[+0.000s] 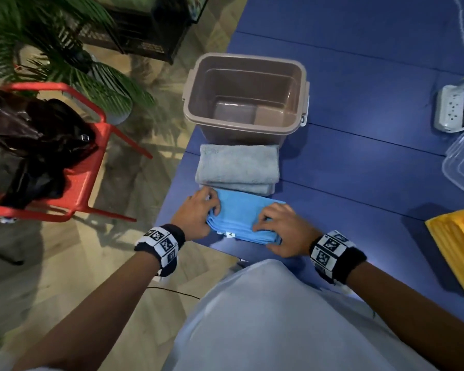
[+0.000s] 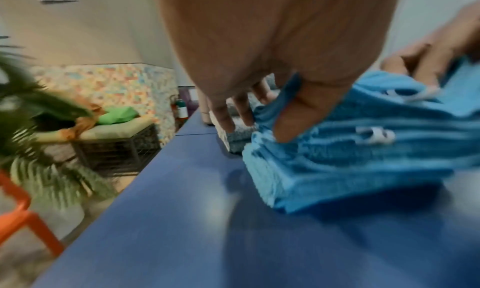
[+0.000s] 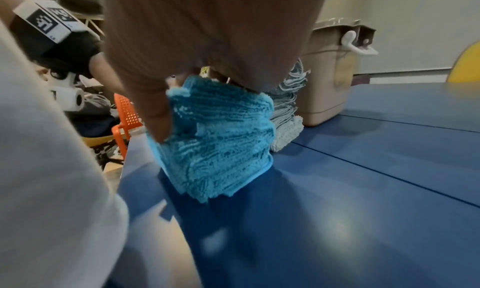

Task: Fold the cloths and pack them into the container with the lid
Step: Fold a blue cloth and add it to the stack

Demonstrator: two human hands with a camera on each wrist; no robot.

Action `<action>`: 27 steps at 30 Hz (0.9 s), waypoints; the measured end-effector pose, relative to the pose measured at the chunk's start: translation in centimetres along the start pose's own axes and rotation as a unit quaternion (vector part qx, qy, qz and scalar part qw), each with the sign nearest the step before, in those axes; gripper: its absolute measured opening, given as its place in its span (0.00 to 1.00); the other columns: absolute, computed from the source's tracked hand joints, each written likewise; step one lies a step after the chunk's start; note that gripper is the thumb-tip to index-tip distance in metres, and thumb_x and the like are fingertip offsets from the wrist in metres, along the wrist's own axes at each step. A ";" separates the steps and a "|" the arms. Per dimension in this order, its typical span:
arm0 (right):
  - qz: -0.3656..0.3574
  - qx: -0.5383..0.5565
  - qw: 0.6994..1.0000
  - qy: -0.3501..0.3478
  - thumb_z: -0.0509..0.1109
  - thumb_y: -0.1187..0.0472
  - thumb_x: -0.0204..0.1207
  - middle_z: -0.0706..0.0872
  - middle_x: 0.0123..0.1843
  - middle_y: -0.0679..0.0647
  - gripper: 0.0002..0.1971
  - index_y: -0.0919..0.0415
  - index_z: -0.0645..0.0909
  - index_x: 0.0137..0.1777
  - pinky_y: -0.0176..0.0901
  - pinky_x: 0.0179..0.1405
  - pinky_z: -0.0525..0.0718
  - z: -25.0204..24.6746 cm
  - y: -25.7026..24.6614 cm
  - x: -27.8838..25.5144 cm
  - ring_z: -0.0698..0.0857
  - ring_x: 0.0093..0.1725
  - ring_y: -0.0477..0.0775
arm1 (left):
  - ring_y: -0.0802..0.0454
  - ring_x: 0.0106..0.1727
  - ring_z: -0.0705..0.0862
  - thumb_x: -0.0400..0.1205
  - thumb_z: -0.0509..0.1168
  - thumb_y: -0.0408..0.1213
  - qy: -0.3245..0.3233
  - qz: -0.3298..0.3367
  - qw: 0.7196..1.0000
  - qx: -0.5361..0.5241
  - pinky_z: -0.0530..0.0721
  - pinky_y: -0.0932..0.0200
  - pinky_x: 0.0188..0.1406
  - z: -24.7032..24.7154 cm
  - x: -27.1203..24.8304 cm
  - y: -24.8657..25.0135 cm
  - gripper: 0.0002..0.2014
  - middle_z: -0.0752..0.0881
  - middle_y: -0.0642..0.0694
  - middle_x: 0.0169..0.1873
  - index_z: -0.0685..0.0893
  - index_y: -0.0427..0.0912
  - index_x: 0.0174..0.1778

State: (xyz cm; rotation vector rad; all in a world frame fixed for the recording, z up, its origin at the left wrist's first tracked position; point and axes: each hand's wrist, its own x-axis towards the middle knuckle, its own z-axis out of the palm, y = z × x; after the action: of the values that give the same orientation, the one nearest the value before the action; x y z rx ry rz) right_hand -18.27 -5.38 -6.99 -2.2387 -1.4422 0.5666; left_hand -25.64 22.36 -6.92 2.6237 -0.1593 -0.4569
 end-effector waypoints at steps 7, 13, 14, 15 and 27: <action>0.229 0.271 0.907 0.225 0.74 0.57 0.76 0.85 0.38 0.47 0.02 0.52 0.85 0.43 0.42 0.48 0.80 -1.1 -1.5 0.8 0.81 0.41 0.44 | 0.48 0.43 0.78 0.70 0.75 0.47 0.113 -0.238 0.828 -0.495 0.76 0.52 0.44 -1.7 1.9 1.4 0.16 0.77 0.45 0.40 0.75 0.45 0.39; 0.512 0.358 0.767 0.150 0.85 0.39 0.54 0.77 0.63 0.51 0.45 0.58 0.72 0.68 0.49 0.55 0.85 1.1 0.4 0.3 0.81 0.58 0.50 | 0.49 0.52 0.90 0.52 0.83 0.65 0.015 -0.355 0.789 -0.501 0.88 0.48 0.56 1.3 3.0 -0.2 0.46 0.88 0.46 0.57 0.81 0.43 0.62; 0.525 0.411 0.735 0.127 0.85 0.37 0.52 0.81 0.63 0.50 0.46 0.57 0.73 0.68 0.48 0.49 0.87 1.2 0.7 0.3 0.84 0.57 0.50 | 0.49 0.51 0.90 0.51 0.83 0.66 0.007 -0.351 0.791 -0.502 0.88 0.48 0.56 1.7 3.0 -0.4 0.48 0.89 0.47 0.57 0.81 0.43 0.63; 0.524 0.460 0.709 0.109 0.85 0.37 0.53 0.85 0.61 0.50 0.43 0.56 0.76 0.65 0.45 0.42 0.87 1.2 0.9 0.3 0.86 0.54 0.49 | 0.49 0.51 0.91 0.51 0.83 0.66 -0.002 -0.348 0.794 -0.499 0.88 0.48 0.56 1.7 2.9 -0.3 0.47 0.90 0.47 0.56 0.82 0.43 0.62; 0.442 0.722 0.528 0.070 0.73 0.63 0.73 0.88 0.59 0.65 0.19 0.67 0.82 0.64 0.46 0.45 0.89 -1.8 -0.3 -0.7 0.90 0.52 0.61 | 0.42 0.60 0.87 0.74 0.75 0.47 -0.166 -0.334 0.671 -0.641 0.86 0.50 0.60 0.0 2.3 6.0 0.26 0.88 0.40 0.59 0.83 0.39 0.66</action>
State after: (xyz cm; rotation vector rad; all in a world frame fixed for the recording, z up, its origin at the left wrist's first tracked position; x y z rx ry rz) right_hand -17.75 -6.10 -5.26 -1.1830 0.5556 1.1814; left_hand -23.68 16.61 -4.77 1.0736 0.7747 -0.8586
